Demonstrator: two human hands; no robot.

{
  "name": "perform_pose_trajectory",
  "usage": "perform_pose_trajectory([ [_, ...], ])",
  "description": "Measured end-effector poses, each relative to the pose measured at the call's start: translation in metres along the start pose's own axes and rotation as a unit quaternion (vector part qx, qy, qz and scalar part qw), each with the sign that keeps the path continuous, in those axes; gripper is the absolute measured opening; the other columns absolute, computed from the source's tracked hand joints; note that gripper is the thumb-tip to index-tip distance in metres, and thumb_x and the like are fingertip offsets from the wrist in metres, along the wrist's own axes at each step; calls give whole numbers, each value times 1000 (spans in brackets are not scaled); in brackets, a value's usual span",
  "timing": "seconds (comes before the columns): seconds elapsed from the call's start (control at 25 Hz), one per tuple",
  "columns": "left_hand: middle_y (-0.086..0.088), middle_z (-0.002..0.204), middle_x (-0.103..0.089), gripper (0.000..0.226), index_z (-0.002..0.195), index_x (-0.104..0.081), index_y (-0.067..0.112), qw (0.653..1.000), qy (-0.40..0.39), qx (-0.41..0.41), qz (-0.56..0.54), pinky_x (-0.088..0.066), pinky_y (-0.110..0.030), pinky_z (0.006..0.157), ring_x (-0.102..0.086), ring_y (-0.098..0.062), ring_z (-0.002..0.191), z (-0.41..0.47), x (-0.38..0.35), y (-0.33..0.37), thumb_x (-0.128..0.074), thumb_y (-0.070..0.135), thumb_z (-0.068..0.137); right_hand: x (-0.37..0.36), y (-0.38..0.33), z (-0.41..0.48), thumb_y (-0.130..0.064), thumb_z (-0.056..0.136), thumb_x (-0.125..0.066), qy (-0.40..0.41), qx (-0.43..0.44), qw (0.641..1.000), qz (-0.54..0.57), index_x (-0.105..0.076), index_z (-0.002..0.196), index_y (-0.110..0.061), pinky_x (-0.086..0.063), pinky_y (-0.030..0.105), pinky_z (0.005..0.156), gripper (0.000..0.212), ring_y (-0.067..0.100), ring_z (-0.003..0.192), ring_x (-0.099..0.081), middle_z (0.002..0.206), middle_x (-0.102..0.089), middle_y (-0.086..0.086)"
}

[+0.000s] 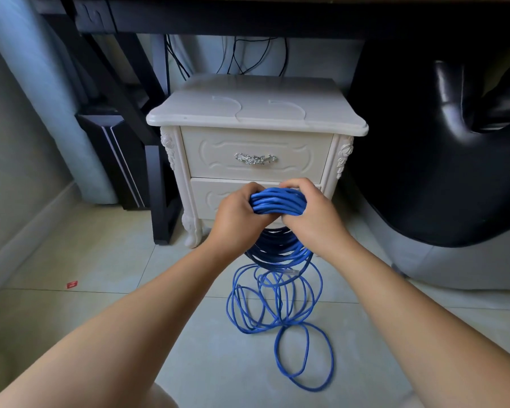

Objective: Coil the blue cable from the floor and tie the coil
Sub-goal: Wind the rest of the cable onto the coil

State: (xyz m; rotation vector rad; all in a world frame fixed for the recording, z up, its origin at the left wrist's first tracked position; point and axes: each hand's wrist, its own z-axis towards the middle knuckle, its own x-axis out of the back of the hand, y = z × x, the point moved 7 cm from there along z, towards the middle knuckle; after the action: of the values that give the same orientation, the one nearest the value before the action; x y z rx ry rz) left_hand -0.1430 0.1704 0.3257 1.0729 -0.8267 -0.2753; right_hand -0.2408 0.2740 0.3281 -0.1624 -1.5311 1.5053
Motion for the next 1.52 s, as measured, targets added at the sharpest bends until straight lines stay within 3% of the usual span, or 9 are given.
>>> perform_pose_trajectory([
  [0.2,5,72,-62,16,90,-63,22,961,79,123,-235,-50,-28,67,-56,-11,67,2,10,-11,-76,18,83,-8,32,-1,-14,82,-72,-56,-187,940,280,-58,116,-24,-56,48,85,38,23,84,-69,96,-69,6],
  [0.32,2,69,-52,15,88,-60,18,915,114,214,-322,-43,-30,65,-49,-14,65,0,9,-27,-75,20,85,-30,33,-5,-38,82,-73,-93,-220,874,424,-53,133,-13,-55,48,92,60,30,101,-67,113,-62,13],
  [0.48,-1,72,-49,30,102,-56,13,870,131,285,-380,-45,-30,64,-49,-16,67,-4,3,-42,-76,24,83,-36,19,-5,-65,64,-72,-116,-177,835,508,-49,139,-23,-43,47,108,89,26,123,-56,126,-53,9],
  [0.6,0,71,-49,30,103,-56,12,855,123,292,-411,-46,-31,66,-49,-15,66,-6,1,-44,-76,24,84,-39,19,-7,-28,64,-86,-102,-162,870,454,-46,137,-20,-44,47,107,83,25,121,-59,125,-58,9],
  [0.76,0,70,-56,23,99,-61,13,860,59,293,-413,-50,-36,78,-56,-15,69,-14,-7,-35,-75,23,85,-27,26,-7,-1,81,-72,-8,-195,908,371,-59,108,-12,-53,47,94,32,27,87,-69,86,-68,14],
  [0.92,0,84,-68,23,101,-64,15,932,-27,233,-275,-53,-31,77,-66,-17,84,-7,-2,-25,-75,25,83,-12,34,1,-1,65,-70,23,-219,914,341,-59,89,-19,-51,53,93,32,34,88,-65,88,-61,16],
  [1.08,6,114,-63,65,133,-50,30,990,-77,78,-86,-54,-29,88,-67,-12,96,5,9,-14,-80,21,76,2,26,6,-9,73,-68,13,-127,977,170,-63,80,-33,-54,47,85,25,31,83,-66,82,-62,3],
  [1.28,7,128,-52,80,143,-38,35,987,-116,-59,93,-43,-22,96,-55,-9,110,1,0,7,-73,14,74,-5,6,2,-11,87,-62,-68,-2,997,-29,-62,99,-32,-43,21,65,24,17,79,-59,88,-65,-2],
  [1.52,2,77,-61,14,93,-54,14,989,-86,-23,119,-43,-22,59,-56,-17,69,0,-1,5,-65,15,84,-5,-5,3,2,82,-57,-72,66,991,-94,-64,112,-25,-45,26,79,41,19,93,-58,104,-61,-2],
])
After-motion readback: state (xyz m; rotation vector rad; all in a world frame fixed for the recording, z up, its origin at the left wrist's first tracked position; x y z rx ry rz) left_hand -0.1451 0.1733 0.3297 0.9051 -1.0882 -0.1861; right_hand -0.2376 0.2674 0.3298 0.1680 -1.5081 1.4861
